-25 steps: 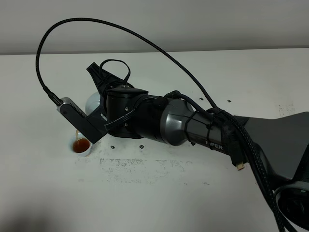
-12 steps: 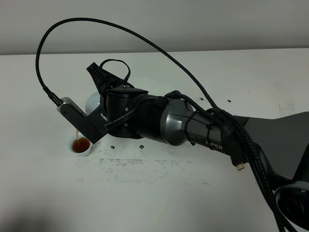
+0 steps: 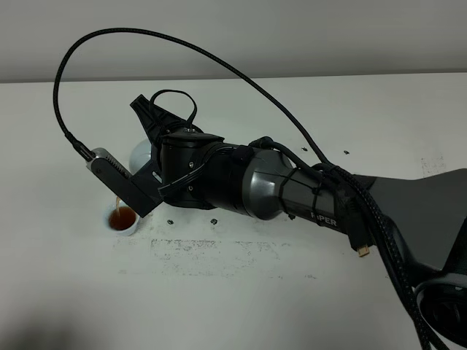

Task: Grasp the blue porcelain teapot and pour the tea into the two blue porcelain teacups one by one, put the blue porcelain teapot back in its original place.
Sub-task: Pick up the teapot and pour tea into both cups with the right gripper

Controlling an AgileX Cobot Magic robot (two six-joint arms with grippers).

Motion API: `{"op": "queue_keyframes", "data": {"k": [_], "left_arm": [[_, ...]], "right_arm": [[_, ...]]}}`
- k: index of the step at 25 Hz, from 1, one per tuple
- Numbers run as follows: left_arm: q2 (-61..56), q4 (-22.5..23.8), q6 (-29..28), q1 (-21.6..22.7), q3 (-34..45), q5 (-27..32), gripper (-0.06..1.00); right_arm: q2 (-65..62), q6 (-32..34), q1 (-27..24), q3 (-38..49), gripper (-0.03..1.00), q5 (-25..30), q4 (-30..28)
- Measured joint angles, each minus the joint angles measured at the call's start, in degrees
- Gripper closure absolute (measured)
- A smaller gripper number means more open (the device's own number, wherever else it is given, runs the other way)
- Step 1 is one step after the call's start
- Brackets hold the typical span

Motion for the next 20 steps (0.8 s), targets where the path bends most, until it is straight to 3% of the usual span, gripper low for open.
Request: {"op": "queue_keyframes", "data": {"k": [5,12,17,20], "left_arm": [[0.0,0.0,0.0,0.0,0.0,0.0,0.31],[0.0,0.0,0.0,0.0,0.0,0.0,0.31],[0.0,0.0,0.0,0.0,0.0,0.0,0.31],[0.0,0.0,0.0,0.0,0.0,0.0,0.31]], "right_arm": [[0.0,0.0,0.0,0.0,0.93,0.2,1.2],[-0.4,0.0,0.0,0.0,0.93,1.3,8.3],[-3.5,-0.1,-0.7,-3.4,0.93,7.3,19.1],[-6.2,2.1,-1.4,-5.7,0.93,14.6,28.2]]}}
